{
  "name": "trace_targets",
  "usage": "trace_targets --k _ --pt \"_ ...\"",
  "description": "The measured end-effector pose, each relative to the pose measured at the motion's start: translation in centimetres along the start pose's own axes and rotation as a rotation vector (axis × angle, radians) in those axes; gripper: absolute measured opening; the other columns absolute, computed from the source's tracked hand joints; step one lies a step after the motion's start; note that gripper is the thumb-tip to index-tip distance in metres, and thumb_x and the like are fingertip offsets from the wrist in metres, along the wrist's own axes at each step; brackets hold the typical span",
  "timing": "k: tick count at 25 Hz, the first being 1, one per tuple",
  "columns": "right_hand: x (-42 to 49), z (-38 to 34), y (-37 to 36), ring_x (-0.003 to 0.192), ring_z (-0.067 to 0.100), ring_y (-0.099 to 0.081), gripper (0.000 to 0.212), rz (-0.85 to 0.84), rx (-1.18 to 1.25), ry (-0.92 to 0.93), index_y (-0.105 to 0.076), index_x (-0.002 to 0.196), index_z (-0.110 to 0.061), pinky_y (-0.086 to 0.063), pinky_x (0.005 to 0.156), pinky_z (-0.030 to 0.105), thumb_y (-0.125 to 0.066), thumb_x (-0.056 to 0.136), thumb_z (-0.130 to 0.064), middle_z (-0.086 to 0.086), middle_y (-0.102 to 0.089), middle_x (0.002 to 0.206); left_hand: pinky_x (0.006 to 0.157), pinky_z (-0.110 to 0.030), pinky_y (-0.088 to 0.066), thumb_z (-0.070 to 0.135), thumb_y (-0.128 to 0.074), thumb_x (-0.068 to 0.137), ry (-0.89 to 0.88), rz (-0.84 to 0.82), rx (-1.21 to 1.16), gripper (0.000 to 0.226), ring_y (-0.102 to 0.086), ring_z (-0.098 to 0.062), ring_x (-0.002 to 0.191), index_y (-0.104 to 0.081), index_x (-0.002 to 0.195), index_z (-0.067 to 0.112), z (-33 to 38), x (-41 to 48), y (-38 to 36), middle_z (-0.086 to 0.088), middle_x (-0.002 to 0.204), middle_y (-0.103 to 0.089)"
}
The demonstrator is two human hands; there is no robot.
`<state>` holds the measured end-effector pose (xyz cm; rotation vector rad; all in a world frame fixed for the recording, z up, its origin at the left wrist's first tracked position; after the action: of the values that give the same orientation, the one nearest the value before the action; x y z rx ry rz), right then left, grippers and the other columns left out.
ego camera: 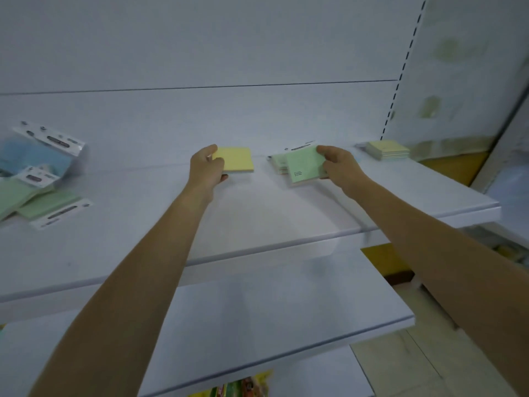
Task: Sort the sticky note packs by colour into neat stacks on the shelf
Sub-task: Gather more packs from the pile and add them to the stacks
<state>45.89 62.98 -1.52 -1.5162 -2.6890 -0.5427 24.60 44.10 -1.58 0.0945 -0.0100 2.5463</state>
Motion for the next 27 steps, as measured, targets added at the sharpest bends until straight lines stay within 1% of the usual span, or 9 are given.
trace_targets --k 2,7,10,12,15,19,23,25,27 --pt "2.1 0.4 0.4 0.102 0.022 -0.046 0.047 0.024 0.03 -0.021 -0.042 0.132 -0.002 -0.05 0.07 0.029 -0.031 0.087 0.009 0.016 -0.044 0.139 0.086 -0.03 -0.048 0.0 -0.042 0.09 0.006 0.0 0.011 0.046 -0.045 -0.02 0.102 -0.043 0.135 0.01 -0.1 0.8 -1.7 -0.016 0.139 -0.039" --pt "7.1 -0.2 -1.4 0.107 0.027 -0.05 0.045 0.024 -0.03 -0.033 -0.043 0.132 -0.002 -0.048 0.091 0.041 -0.033 0.089 0.006 0.017 -0.043 0.139 0.086 -0.031 -0.046 0.0 -0.041 0.091 -0.038 0.002 0.067 0.047 -0.045 -0.02 0.104 -0.04 0.136 0.009 0.2 3.8 -3.5 -0.014 0.141 -0.039" --pt "8.9 -0.4 -3.4 0.125 0.033 -0.046 0.046 -0.025 -0.22 0.004 -0.042 0.133 -0.003 -0.042 0.102 0.043 -0.036 0.088 0.002 0.016 -0.043 0.141 0.084 -0.029 -0.046 0.001 -0.041 0.09 -0.054 -0.008 0.079 0.047 -0.047 -0.023 0.11 -0.04 0.137 0.01 0.2 5.3 -4.2 -0.012 0.142 -0.037" --pt "9.5 -0.4 -4.2 0.128 0.03 -0.043 0.046 -0.037 -0.415 0.051 -0.043 0.133 -0.005 -0.034 0.108 0.035 -0.042 0.088 -0.003 0.013 -0.044 0.142 0.083 -0.029 -0.046 0.001 -0.041 0.09 -0.067 -0.022 0.093 0.047 -0.048 -0.025 0.116 -0.04 0.137 0.01 0.2 6.1 -4.9 -0.012 0.142 -0.038" --pt "9.8 -0.2 -4.7 0.128 0.029 -0.042 0.046 -0.011 -0.544 0.09 -0.046 0.132 -0.005 -0.032 0.104 0.029 -0.049 0.086 -0.011 0.014 -0.046 0.14 0.082 -0.028 -0.045 0.001 -0.041 0.091 -0.083 -0.032 0.099 0.047 -0.046 -0.019 0.106 -0.04 0.137 0.01 0.1 6.7 -5.5 -0.011 0.142 -0.038" --pt "9.7 1.0 -4.8 0.125 0.034 -0.034 0.043 -0.056 -0.789 0.055 -0.049 0.129 -0.012 -0.033 0.1 0.038 -0.047 0.087 -0.018 0.014 -0.049 0.132 0.082 -0.028 -0.045 0.001 -0.04 0.091 -0.09 -0.047 0.116 0.047 -0.044 -0.017 0.108 -0.039 0.137 0.011 -0.2 6.9 -5.7 -0.009 0.144 -0.037" --pt "8.4 -0.8 -2.9 0.13 0.032 -0.03 0.046 -0.011 -0.814 0.283 -0.042 0.135 -0.015 -0.028 0.106 0.041 -0.047 0.089 -0.019 0.015 -0.037 0.143 0.083 -0.028 -0.045 0.002 -0.04 0.092 -0.118 -0.037 0.1 0.046 -0.043 -0.025 0.127 -0.04 0.137 0.01 0.3 6.8 -6.0 -0.01 0.146 -0.035" --pt "6.8 -1.3 -1.2 0.128 0.033 -0.033 0.047 0.014 -0.921 0.441 -0.041 0.136 -0.014 -0.03 0.105 0.043 -0.049 0.09 -0.022 0.013 -0.036 0.144 0.082 -0.028 -0.045 0.002 -0.041 0.091 -0.141 -0.043 0.088 0.046 -0.045 -0.024 0.124 -0.041 0.136 0.01 1.0 6.7 -7.0 -0.011 0.145 -0.036" --pt "5.4 -0.1 1.3 0.129 0.031 -0.035 0.049 -0.003 -1.036 0.488 -0.042 0.135 -0.015 -0.031 0.105 0.042 -0.051 0.089 -0.028 0.011 -0.037 0.144 0.078 -0.028 -0.047 0.002 -0.041 0.091 -0.157 -0.081 0.075 0.045 -0.047 -0.02 0.111 -0.043 0.135 0.011 1.9 6.4 -9.4 -0.011 0.143 -0.037"
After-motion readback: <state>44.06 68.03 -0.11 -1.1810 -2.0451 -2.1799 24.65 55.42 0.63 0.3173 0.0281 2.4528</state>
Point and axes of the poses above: each hand's wrist, its own x-axis towards the middle knuckle, its own y-axis out of the back of the hand, z = x × y, the point moved 9 cm from there along x, towards the middle knuckle
